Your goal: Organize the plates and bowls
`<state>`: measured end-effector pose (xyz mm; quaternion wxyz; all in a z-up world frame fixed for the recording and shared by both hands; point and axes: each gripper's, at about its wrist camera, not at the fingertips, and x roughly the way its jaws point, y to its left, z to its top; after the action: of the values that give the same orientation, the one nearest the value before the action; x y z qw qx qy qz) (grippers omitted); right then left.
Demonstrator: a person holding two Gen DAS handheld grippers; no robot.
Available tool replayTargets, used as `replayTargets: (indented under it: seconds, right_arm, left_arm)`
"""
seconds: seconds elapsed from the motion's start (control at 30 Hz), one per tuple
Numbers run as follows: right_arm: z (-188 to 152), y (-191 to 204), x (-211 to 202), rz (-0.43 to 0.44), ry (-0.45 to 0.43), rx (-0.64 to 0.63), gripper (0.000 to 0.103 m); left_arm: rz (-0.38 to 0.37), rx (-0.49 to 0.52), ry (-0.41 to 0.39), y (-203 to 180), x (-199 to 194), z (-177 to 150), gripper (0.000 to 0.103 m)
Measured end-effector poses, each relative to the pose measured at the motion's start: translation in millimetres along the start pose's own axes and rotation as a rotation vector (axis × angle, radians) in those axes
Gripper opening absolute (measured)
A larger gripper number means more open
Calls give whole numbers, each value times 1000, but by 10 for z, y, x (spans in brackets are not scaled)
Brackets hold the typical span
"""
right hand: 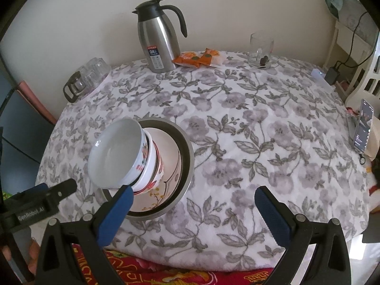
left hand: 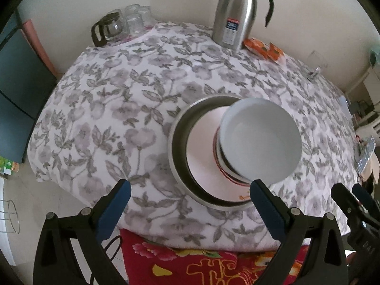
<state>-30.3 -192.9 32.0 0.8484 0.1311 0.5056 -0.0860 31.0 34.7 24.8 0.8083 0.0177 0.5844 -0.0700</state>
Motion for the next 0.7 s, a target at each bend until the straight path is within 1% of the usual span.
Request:
replayTargets:
  seconds: [0.07,0.17,0.3,0.43,0.6,0.7]
  right_arm:
    - [-9,-11,-12,-5,-1,2,103]
    - [-32,-26,-21,-6,2,7,103]
    - [-42,-40,-9,-13,7,7,103]
    - [-60,-50,17,-14,14,8,103]
    - [-101,-52,60,-21,16,-3,103]
    - [-124,-54,92,-16,25,-8,103]
  left_arm:
    - [-3,6,9,-30,8,-26,100]
    - [12,12,22,-62,39,-44,100]
    - [8,-1,50,-51,104,-51,100]
    - [9,-17,41,-19,125,-84,100]
    - [12,7,32,-48,178,-155,100]
    - [11,15,9,-68,207,-194,100]
